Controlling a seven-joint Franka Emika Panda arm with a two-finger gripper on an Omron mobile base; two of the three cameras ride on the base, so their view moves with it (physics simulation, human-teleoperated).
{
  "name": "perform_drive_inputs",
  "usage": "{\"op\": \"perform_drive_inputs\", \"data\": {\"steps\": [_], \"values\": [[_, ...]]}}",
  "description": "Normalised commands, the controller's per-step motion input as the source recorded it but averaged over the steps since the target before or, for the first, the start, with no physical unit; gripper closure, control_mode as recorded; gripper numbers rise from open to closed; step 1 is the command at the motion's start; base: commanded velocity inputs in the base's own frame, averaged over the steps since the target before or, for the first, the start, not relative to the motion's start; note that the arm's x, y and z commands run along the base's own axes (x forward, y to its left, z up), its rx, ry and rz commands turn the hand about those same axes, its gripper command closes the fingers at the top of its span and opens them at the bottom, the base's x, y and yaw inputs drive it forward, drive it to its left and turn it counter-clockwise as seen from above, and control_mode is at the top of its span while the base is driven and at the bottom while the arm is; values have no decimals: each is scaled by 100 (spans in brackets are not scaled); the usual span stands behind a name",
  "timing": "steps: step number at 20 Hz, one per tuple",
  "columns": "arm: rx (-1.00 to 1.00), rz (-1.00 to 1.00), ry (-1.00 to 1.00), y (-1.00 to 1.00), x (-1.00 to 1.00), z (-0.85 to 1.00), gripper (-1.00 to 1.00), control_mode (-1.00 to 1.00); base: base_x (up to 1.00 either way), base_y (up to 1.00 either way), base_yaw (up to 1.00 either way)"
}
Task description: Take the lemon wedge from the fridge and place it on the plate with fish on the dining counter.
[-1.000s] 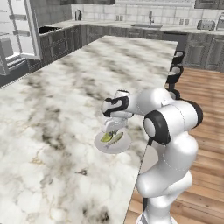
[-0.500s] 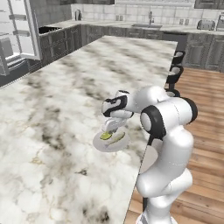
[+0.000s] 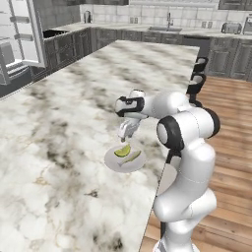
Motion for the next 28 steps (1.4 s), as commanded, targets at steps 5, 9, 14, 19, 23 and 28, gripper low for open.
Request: {"op": "perform_drive_inputs", "data": {"steps": [5,9,14,19,23,28], "values": [[0,50,-5,0,-100,37,-100,-100,0,0,0],[0,32,0,2,-100,29,-100,-100,0,0,0],[6,7,2,11,-96,-25,-100,-100,0,0,0],[5,-9,-35,-5,-93,-13,-100,-100,0,0,0],[-13,0,-100,55,-100,2,-100,-100,0,0,0],[-21,9,-82,50,-91,88,-100,-100,0,0,0]]}}
